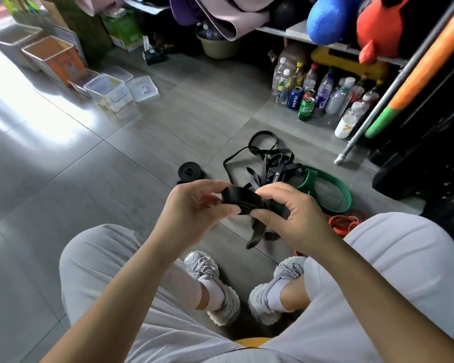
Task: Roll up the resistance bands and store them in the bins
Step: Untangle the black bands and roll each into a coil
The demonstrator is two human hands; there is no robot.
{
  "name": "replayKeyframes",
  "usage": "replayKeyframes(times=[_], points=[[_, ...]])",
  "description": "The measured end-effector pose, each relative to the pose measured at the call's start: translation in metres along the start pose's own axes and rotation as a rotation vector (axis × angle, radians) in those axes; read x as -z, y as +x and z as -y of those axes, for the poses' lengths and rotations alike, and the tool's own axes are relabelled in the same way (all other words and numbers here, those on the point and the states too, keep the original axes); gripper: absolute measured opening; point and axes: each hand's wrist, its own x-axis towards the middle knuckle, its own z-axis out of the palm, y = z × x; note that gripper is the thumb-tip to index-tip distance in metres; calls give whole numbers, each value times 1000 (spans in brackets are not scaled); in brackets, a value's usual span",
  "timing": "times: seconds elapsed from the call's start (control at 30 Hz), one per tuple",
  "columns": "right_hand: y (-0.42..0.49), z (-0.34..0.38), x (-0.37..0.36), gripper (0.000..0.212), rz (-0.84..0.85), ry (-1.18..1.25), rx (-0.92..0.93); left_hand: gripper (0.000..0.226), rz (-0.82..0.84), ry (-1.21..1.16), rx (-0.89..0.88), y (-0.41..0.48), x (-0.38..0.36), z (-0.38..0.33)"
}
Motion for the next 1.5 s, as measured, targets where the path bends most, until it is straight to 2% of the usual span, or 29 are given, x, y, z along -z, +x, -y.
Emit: replayKeyframes(times=[0.1,0.2,0.27,0.33,0.37,0.4,0.47,0.5,0.57,0.63,0.73,0.83,0.93,1.07,1.13,1.2,1.27,1.3,1.33,1.43,1.5], points=[[0,4,-1,28,27,69,-37,49,-39,-71,-26,0,-2,5],[0,5,-4,30,-4,152,-82,30,22,-277,-34,-3,-8,10],[1,6,-4,27,3,357,-174,27,83,-434,19,-5,-13,17],[-1,4,-4,26,22,449,-238,27,109,-458,109,-7,-17,21],[-1,1,-3,25,28,395,-240,26,111,-330,118,-7,-17,22],[-1,-2,-1,24,40,266,-214,25,119,-71,75,-7,-17,21],[0,-6,1,18,108,-85,-120,37,138,614,-158,-7,-17,16],[1,-5,1,20,142,-202,-75,41,154,837,-274,-8,-18,11],[3,-3,-1,23,172,-261,-58,33,193,935,-347,-4,-19,-1],[4,0,1,23,134,-235,-74,25,201,854,-344,1,-16,-5],[4,-2,9,22,99,-106,-94,22,143,614,-286,4,-8,-5],[0,-7,15,28,121,23,-156,25,59,326,-168,-1,-5,-3],[-1,-5,15,32,119,234,-203,38,7,57,-82,-1,-6,2],[0,2,4,39,65,447,-134,30,22,-404,10,-3,-17,12],[0,-1,1,39,41,458,-160,28,21,-481,76,-6,-22,16],[-1,-5,2,36,53,393,-196,29,17,-279,61,-5,-22,20],[-1,-7,4,32,100,279,-223,38,49,236,-93,-5,-19,25],[-1,-9,5,32,129,198,-218,50,59,487,-198,-6,-19,26],[0,-9,5,32,163,119,-212,59,61,641,-308,-6,-19,26],[2,-7,6,26,214,23,-193,52,126,708,-521,-4,-20,21],[4,-5,8,23,184,70,-179,47,135,623,-520,-2,-17,21]])
